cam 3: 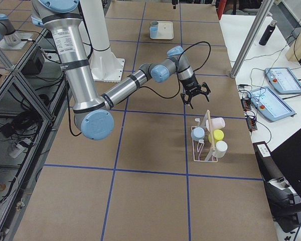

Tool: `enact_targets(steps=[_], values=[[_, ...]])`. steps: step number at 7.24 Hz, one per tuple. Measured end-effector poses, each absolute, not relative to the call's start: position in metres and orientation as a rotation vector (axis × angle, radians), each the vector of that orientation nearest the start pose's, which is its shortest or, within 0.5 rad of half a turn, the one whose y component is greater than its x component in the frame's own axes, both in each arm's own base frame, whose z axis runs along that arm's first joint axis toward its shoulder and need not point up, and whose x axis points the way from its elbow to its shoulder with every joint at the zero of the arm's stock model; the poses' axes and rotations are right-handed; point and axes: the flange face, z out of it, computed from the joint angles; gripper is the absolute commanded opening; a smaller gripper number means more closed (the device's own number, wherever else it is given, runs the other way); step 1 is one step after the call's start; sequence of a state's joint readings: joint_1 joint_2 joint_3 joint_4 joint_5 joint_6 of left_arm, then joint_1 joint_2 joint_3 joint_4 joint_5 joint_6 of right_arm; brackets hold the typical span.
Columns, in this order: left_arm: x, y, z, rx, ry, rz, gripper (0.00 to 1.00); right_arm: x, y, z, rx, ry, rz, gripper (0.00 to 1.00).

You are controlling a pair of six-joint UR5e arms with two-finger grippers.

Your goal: Transfer IKEA cup to right arm and place on rack

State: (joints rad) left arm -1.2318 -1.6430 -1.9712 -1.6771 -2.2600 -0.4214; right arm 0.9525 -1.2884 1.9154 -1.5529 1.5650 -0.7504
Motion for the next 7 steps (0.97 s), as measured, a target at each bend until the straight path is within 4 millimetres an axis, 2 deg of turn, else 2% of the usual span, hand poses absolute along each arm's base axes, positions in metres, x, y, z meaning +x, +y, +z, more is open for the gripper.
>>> enact_targets(steps=[2,3,4,5,7], values=[[0.102,-0.497,0.409,0.281,0.835,0.127,1.00,-0.237,-0.527,0.322,0.821,-0.315,-0.989,0.99],[0.102,-0.496,0.406,0.287,0.839,0.132,1.00,-0.248,-0.517,0.302,0.867,-0.502,-0.790,0.99],[0.101,-0.492,0.410,0.287,0.835,0.134,1.00,-0.267,-0.506,0.281,0.881,-0.663,-0.632,0.99],[0.097,-0.483,0.428,0.292,0.815,0.132,1.00,-0.292,-0.496,0.258,0.858,-0.768,-0.553,0.99],[0.083,-0.452,0.479,0.323,0.763,0.124,1.00,-0.340,-0.487,0.207,0.744,-0.806,-0.543,0.99]])
